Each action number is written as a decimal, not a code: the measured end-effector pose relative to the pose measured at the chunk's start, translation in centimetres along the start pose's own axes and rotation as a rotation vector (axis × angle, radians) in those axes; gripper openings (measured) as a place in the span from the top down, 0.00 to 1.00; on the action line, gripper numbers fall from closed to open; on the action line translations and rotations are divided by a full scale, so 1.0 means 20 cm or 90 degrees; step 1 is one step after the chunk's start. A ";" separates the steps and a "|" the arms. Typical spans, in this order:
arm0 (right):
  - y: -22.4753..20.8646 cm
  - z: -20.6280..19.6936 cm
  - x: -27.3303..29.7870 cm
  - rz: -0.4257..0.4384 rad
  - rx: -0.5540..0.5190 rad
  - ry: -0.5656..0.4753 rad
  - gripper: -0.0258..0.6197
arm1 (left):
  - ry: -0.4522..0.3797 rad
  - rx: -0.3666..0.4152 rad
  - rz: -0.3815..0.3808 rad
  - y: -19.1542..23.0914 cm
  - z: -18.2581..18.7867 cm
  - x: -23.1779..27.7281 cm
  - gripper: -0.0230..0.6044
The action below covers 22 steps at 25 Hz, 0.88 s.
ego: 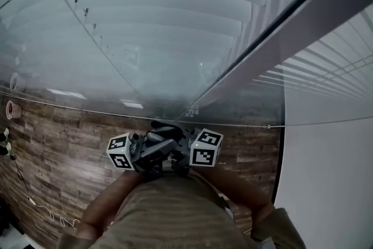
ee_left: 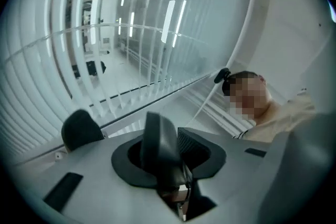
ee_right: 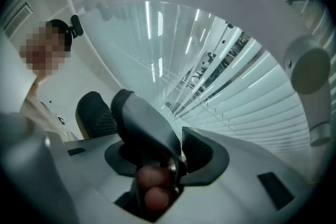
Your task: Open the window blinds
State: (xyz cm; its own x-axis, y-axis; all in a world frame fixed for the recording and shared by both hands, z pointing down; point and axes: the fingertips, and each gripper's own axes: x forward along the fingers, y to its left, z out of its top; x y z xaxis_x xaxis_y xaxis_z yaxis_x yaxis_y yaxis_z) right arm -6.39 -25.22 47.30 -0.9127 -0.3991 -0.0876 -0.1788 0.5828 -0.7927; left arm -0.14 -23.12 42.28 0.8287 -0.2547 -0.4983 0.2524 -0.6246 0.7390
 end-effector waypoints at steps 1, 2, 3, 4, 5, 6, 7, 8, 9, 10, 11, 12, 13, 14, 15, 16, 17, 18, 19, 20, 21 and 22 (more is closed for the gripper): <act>0.01 0.00 -0.02 -0.009 -0.019 0.000 0.67 | -0.005 0.035 0.015 -0.01 0.03 0.00 0.78; 0.01 0.00 -0.05 -0.020 -0.046 0.004 0.67 | -0.023 0.072 0.035 -0.01 0.08 -0.02 0.78; 0.01 0.00 -0.08 -0.035 -0.080 0.010 0.67 | -0.049 0.106 0.058 0.01 0.15 -0.05 0.79; -0.01 -0.01 -0.11 -0.053 -0.119 0.018 0.67 | -0.076 0.139 0.084 0.03 0.21 -0.10 0.79; -0.03 -0.02 -0.16 -0.072 -0.158 0.025 0.67 | -0.095 0.171 0.115 0.06 0.26 -0.16 0.79; -0.05 -0.04 -0.20 -0.090 -0.197 0.029 0.67 | -0.103 0.202 0.149 0.10 0.29 -0.22 0.79; -0.07 -0.03 -0.23 -0.108 -0.236 0.029 0.67 | -0.104 0.231 0.185 0.14 0.32 -0.29 0.79; -0.07 -0.01 -0.27 -0.127 -0.272 0.025 0.67 | -0.100 0.257 0.220 0.16 0.33 -0.34 0.79; -0.06 0.02 -0.31 -0.147 -0.305 0.016 0.67 | -0.093 0.282 0.254 0.18 0.35 -0.39 0.79; -0.05 0.05 -0.35 -0.169 -0.334 0.005 0.67 | -0.082 0.307 0.288 0.20 0.35 -0.43 0.79; -0.04 0.09 -0.39 -0.192 -0.359 -0.007 0.68 | -0.070 0.333 0.322 0.22 0.36 -0.47 0.79; -0.04 0.12 -0.43 -0.215 -0.383 -0.019 0.68 | -0.056 0.361 0.358 0.24 0.36 -0.50 0.79; -0.06 0.15 -0.47 -0.238 -0.406 -0.031 0.69 | -0.043 0.391 0.394 0.27 0.36 -0.55 0.79; -0.08 0.17 -0.51 -0.260 -0.426 -0.043 0.69 | -0.030 0.419 0.429 0.31 0.36 -0.59 0.79; -0.12 0.18 -0.55 -0.283 -0.442 -0.055 0.70 | -0.021 0.441 0.460 0.35 0.36 -0.63 0.79; -0.15 0.19 -0.59 -0.305 -0.452 -0.066 0.70 | -0.014 0.456 0.488 0.38 0.36 -0.67 0.79; -0.18 0.19 -0.63 -0.327 -0.455 -0.076 0.70 | -0.010 0.464 0.511 0.41 0.36 -0.70 0.79; -0.22 0.19 -0.66 -0.348 -0.455 -0.083 0.70 | -0.010 0.469 0.530 0.43 0.36 -0.73 0.79; -0.26 0.19 -0.69 -0.367 -0.454 -0.088 0.70 | -0.012 0.472 0.544 0.46 0.36 -0.76 0.79; -0.32 0.18 -0.71 -0.386 -0.453 -0.092 0.70 | -0.014 0.475 0.552 0.50 0.35 -0.78 0.79; -0.37 0.17 -0.73 -0.404 -0.453 -0.094 0.70 | -0.015 0.481 0.557 0.53 0.35 -0.81 0.79; -0.41 0.16 -0.75 -0.421 -0.453 -0.095 0.70 | -0.014 0.487 0.562 0.55 0.34 -0.82 0.79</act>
State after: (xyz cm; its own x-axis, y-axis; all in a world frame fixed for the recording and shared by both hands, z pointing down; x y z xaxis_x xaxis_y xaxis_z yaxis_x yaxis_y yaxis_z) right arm 10.04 -26.27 53.20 -0.5017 -0.8553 0.1291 -0.8614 0.4803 -0.1651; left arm -14.31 -30.82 55.47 0.5554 -0.8307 0.0378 -0.7798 -0.5045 0.3707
